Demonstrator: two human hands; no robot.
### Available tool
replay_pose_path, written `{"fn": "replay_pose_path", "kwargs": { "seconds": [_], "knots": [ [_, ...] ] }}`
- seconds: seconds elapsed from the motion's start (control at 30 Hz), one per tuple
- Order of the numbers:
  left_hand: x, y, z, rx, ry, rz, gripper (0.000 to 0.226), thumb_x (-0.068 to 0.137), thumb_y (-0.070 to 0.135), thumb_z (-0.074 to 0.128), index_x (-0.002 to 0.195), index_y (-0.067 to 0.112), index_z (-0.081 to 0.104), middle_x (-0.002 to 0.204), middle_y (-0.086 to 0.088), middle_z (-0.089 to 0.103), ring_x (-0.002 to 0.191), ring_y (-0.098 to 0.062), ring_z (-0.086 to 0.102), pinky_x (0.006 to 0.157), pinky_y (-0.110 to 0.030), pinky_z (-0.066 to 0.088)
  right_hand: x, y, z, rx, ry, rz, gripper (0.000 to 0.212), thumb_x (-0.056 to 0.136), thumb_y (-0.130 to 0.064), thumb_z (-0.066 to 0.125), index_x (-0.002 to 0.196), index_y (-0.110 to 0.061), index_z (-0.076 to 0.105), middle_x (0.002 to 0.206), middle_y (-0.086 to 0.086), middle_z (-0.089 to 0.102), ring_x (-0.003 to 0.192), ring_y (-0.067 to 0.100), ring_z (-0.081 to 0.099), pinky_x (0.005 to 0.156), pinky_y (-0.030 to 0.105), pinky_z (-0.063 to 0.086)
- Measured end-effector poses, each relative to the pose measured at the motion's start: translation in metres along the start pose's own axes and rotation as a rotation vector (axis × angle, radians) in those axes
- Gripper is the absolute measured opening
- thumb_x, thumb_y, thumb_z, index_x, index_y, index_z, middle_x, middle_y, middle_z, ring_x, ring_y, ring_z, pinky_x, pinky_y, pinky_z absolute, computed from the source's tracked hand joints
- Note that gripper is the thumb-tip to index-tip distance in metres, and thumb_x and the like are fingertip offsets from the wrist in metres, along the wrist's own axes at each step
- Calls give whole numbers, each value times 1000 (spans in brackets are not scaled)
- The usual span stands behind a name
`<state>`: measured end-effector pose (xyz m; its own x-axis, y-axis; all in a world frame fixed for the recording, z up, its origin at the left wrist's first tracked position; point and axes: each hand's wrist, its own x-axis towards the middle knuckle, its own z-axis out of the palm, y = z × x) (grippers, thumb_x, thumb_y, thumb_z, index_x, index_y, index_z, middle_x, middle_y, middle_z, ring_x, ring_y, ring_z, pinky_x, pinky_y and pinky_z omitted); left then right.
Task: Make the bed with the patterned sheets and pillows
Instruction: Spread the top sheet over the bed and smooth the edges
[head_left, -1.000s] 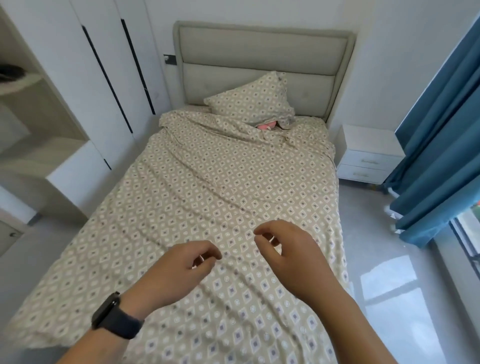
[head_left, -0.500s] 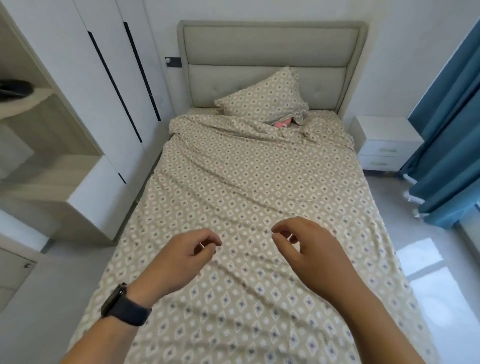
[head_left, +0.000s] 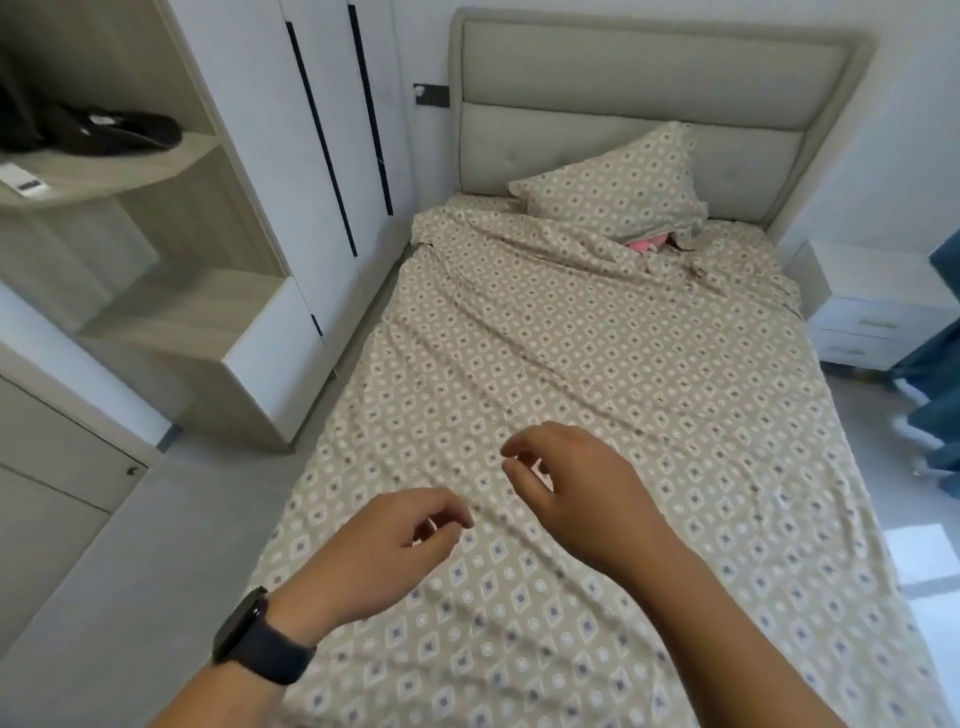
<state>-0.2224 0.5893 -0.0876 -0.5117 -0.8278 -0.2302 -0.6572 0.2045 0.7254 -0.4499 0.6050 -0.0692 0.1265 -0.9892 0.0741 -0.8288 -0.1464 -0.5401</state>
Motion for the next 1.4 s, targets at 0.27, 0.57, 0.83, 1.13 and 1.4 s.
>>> {"fn": "replay_pose_path", "kwargs": {
  "seconds": [0.27,0.57,0.83,1.13,1.4],
  "knots": [
    [-9,-93,-104,-7,121,79,15,100,33,55,103,41,67,97,28,66,92,1,63,80,-21,51,64,-95,74,-23,59,-6,16,100,-44,54,109,-38,66,96,-23,63,91,-1,56,77,24,49],
    [-34,-216,-224,30,1,60,16,100,29,57,97,42,67,89,24,67,79,-8,65,69,-27,53,98,-223,173,37,88,149,19,101,-45,51,112,-38,66,98,-24,62,93,-2,56,80,20,47],
    [-42,-242,-241,28,-88,172,15,101,35,54,105,41,66,98,25,66,93,1,62,80,-21,52,113,-256,222,52,18,210,18,101,-46,51,110,-39,65,97,-23,63,93,-1,56,81,22,48],
    [-29,-326,-316,41,-165,195,15,100,32,56,101,42,67,94,27,65,87,-4,63,76,-21,52,179,-321,262,-13,142,301,18,101,-43,52,111,-36,65,98,-20,63,92,1,56,78,21,47],
    [-2,-392,-392,76,-430,402,14,100,30,56,99,39,67,93,23,66,86,-4,62,75,-21,51,225,-415,318,-6,274,596,21,101,-43,51,113,-35,66,103,-19,64,95,1,56,83,27,50]
  ]
}}
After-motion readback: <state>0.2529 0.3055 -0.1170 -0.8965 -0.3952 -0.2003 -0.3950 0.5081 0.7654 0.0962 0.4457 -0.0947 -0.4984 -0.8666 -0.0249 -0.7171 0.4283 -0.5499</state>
